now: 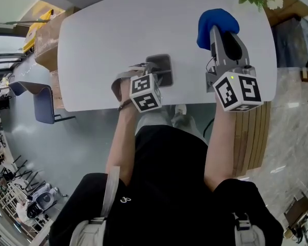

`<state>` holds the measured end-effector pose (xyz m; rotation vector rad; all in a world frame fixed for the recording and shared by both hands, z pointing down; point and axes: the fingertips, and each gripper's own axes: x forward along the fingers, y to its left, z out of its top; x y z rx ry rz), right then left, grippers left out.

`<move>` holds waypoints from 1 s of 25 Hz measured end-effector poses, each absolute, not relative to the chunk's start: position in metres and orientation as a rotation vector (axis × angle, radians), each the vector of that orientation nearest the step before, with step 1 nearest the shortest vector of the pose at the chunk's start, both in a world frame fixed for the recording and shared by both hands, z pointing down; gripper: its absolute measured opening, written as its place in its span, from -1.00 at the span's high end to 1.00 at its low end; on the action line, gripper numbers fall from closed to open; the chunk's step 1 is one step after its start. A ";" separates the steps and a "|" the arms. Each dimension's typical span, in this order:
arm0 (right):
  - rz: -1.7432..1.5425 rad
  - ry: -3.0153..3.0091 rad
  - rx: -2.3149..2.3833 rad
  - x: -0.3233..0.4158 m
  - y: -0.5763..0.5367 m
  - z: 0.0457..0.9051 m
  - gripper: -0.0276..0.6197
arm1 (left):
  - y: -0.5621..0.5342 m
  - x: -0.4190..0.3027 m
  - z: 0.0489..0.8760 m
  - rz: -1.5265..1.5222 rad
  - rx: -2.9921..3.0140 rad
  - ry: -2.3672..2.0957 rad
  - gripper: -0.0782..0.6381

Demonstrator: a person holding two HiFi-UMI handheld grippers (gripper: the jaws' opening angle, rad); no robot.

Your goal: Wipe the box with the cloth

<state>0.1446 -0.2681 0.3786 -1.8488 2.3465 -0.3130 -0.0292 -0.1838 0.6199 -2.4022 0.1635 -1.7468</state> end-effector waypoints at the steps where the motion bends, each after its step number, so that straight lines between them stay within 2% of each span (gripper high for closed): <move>1: -0.317 2.346 -1.850 0.145 -0.269 0.379 0.76 | -0.185 -0.031 0.624 -1.771 -2.374 0.162 0.53; 15: -0.345 2.347 -1.862 0.149 -0.271 0.389 0.76 | -0.186 -0.017 0.647 -1.863 -2.311 0.205 0.53; 25: -0.316 2.380 -1.840 0.144 -0.268 0.381 0.76 | -0.184 -0.017 0.645 -1.831 -2.299 0.172 0.61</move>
